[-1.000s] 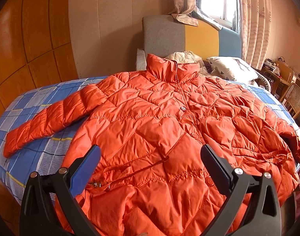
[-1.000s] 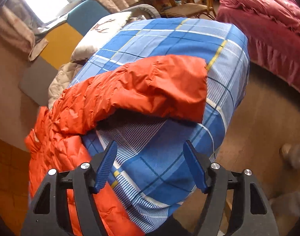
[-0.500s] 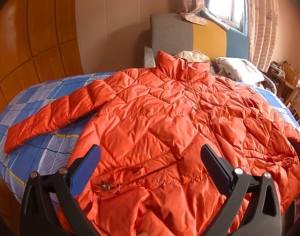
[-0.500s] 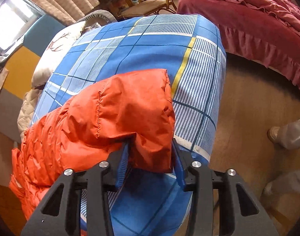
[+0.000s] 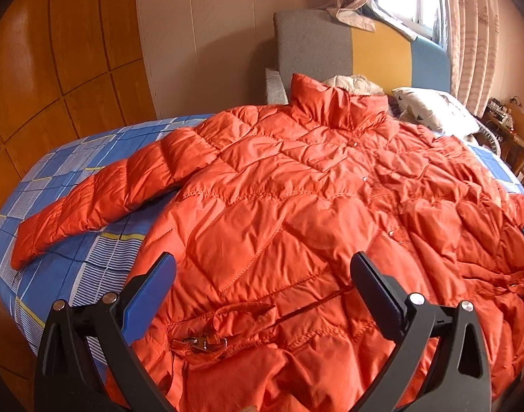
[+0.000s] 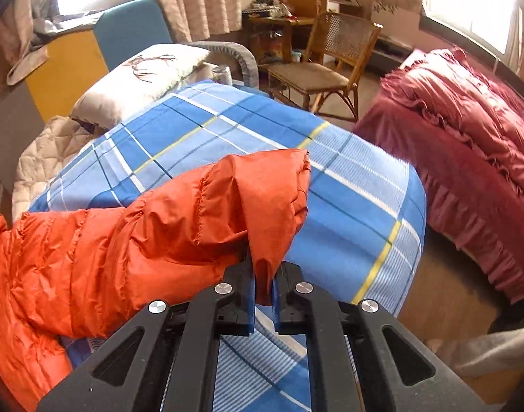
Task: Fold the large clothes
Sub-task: 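Carry the held sleeve across the jacket front toward the collar, then open the right tool, then reach the left tool to the other sleeve and grasp it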
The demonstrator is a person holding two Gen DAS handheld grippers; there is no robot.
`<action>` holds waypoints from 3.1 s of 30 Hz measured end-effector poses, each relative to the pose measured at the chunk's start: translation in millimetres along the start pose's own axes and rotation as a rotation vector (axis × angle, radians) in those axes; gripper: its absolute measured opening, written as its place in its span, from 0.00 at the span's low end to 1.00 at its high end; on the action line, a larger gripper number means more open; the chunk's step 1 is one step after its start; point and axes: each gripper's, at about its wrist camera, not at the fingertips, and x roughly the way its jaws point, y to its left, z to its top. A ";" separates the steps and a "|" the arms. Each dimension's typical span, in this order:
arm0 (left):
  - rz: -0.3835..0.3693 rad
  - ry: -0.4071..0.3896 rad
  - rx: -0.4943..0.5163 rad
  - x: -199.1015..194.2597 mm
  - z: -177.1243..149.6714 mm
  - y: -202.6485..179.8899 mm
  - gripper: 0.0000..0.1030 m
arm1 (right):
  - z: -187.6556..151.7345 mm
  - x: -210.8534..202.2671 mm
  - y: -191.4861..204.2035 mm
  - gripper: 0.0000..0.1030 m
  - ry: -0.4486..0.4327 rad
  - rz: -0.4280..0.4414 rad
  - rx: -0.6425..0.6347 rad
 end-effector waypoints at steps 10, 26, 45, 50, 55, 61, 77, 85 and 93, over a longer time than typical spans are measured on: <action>0.057 0.094 -0.064 48.3 8.5 20.6 0.98 | 24.1 -46.4 125.8 0.06 -0.158 0.191 -0.285; 0.049 0.097 -0.035 78.9 32.6 29.0 0.98 | -48.5 -126.7 333.2 0.06 -0.209 0.496 -0.639; 0.006 0.095 -0.136 78.6 29.0 64.8 0.98 | -187.3 -156.9 468.8 0.06 -0.055 0.698 -0.921; 0.000 0.110 -0.177 85.2 27.9 74.0 0.98 | -205.8 -151.1 479.3 0.06 0.006 0.709 -0.948; 0.002 0.095 -0.166 81.8 27.6 70.6 0.98 | -201.9 -144.4 482.6 0.09 0.094 0.746 -0.886; 0.005 0.083 -0.173 76.9 29.4 67.4 0.98 | -191.3 -153.2 466.3 0.82 0.146 0.875 -0.813; 0.001 0.074 -0.217 57.9 4.5 81.5 0.98 | -172.0 -125.9 445.7 0.50 0.111 0.708 -0.669; -0.009 0.064 -0.226 58.8 -1.0 84.5 0.98 | -203.7 -113.1 487.7 0.50 0.186 0.771 -0.781; -0.058 -0.002 -0.158 57.2 48.4 79.6 0.98 | -187.8 -111.9 452.7 0.50 0.200 0.841 -0.688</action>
